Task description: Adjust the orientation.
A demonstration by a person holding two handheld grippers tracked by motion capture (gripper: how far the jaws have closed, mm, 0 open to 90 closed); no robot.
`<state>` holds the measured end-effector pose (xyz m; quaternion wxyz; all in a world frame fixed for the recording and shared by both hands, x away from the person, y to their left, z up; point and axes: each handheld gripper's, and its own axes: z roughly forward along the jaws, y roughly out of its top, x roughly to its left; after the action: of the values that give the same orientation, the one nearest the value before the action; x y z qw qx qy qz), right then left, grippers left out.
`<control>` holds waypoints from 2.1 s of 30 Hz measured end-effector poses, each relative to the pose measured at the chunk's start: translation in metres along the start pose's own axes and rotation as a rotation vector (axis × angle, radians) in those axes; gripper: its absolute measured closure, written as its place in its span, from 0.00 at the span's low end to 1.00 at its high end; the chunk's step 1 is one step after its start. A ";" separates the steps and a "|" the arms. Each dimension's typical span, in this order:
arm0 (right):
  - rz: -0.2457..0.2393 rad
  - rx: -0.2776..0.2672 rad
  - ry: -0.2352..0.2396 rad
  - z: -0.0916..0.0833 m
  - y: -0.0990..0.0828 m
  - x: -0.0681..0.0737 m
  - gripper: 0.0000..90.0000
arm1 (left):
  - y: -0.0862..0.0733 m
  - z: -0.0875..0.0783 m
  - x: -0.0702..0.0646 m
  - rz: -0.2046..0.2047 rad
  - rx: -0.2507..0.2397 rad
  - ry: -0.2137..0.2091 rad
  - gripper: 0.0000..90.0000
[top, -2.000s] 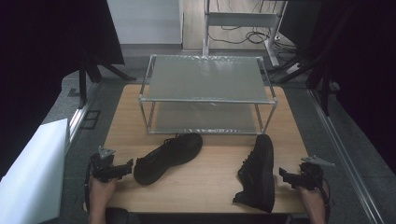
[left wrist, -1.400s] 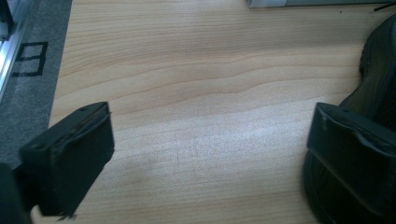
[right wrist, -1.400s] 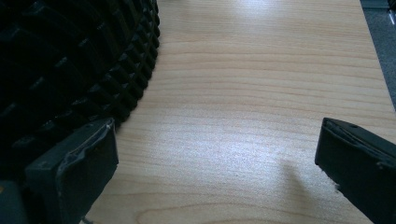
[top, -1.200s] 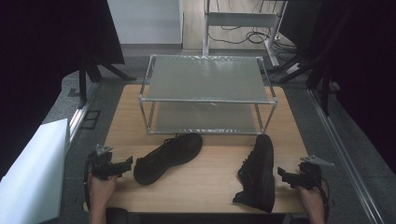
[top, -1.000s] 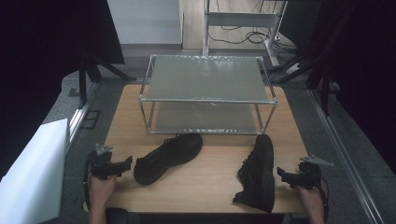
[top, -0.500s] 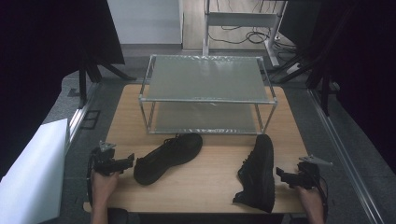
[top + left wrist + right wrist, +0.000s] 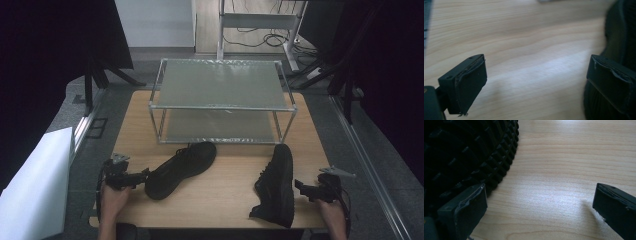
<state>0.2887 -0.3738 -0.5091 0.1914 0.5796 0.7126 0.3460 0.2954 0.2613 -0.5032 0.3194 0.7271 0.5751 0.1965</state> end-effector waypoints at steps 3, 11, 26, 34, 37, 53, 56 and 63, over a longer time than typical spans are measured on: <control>0.003 -0.003 0.002 0.000 0.000 0.000 0.00 | -0.001 -0.001 -0.007 0.027 0.013 -0.027 0.03; 0.008 -0.004 0.008 0.000 0.000 -0.001 0.00 | -0.005 -0.007 -0.026 0.085 0.028 -0.039 0.04; 0.010 -0.006 0.013 0.000 0.000 -0.001 0.00 | -0.006 -0.007 -0.065 0.205 0.047 -0.097 0.03; 0.007 -0.005 0.014 0.001 0.000 -0.001 0.00 | -0.004 -0.004 -0.078 0.235 0.041 -0.108 0.02; 0.008 -0.003 0.016 0.001 0.000 0.000 0.00 | -0.004 -0.002 -0.084 0.248 0.036 -0.112 0.01; 0.000 -0.010 0.023 -0.001 0.001 0.000 0.00 | -0.003 0.001 -0.082 0.218 0.013 -0.082 0.00; -0.004 -0.012 0.024 -0.002 0.002 0.001 0.00 | -0.003 0.001 -0.077 0.202 0.009 -0.068 0.00; -0.012 -0.017 0.037 -0.007 0.005 0.003 0.00 | -0.004 0.001 -0.072 0.188 0.002 -0.048 0.00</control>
<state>0.2867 -0.3727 -0.5009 0.1851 0.5672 0.7164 0.3616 0.2742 0.1919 -0.5012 0.3126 0.7826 0.4968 0.2073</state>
